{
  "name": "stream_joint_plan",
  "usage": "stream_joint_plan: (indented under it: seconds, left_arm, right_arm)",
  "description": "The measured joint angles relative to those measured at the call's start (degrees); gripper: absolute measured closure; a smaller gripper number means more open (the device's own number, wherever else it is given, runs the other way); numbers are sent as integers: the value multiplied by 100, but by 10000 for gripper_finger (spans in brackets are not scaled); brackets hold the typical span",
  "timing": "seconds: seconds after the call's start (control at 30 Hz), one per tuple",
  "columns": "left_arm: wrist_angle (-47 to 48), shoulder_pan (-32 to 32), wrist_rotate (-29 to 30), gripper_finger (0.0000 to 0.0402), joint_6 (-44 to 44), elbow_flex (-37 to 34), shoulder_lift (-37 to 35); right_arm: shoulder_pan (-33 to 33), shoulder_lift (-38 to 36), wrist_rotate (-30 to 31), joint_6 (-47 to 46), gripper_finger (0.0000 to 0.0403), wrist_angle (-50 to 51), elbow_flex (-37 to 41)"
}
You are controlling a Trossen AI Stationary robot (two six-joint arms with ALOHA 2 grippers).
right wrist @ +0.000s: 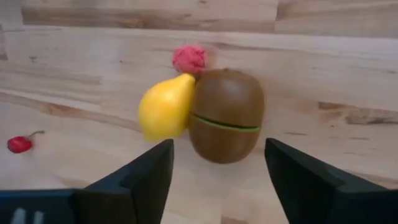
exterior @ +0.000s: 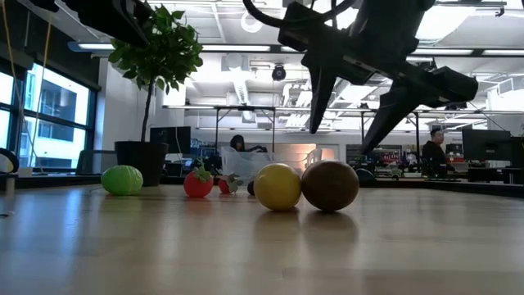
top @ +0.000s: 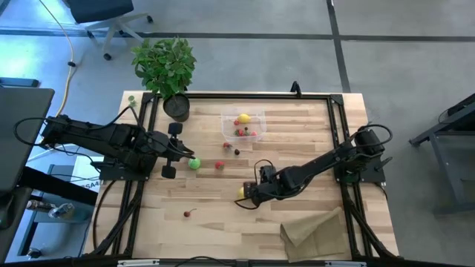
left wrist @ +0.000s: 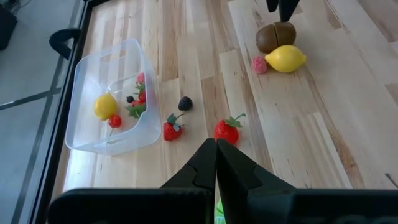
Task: Pick and placing Produce into tupperware
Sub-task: Put the kiwi into the transparent bin
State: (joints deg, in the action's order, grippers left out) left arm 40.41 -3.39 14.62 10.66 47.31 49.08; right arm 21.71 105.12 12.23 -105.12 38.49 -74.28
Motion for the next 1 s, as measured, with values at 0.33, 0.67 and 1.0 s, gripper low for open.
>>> stream_joint_plan:
  seconds: [0.33, 0.67, 1.0]
  left_arm:
    - [0, 1, 0, 399, 0, -2, 0]
    - [1, -1, -1, 399, 2, -2, 0]
    - [1, 0, 1, 399, 1, -1, 0]
  right_arm:
    - [-31, 161, 113, 55, 127, 55, 16]
    - [-132, 369, 125, 177, 127, -76, 20]
    - [-264, 475, -62, 356, 127, -201, 20]
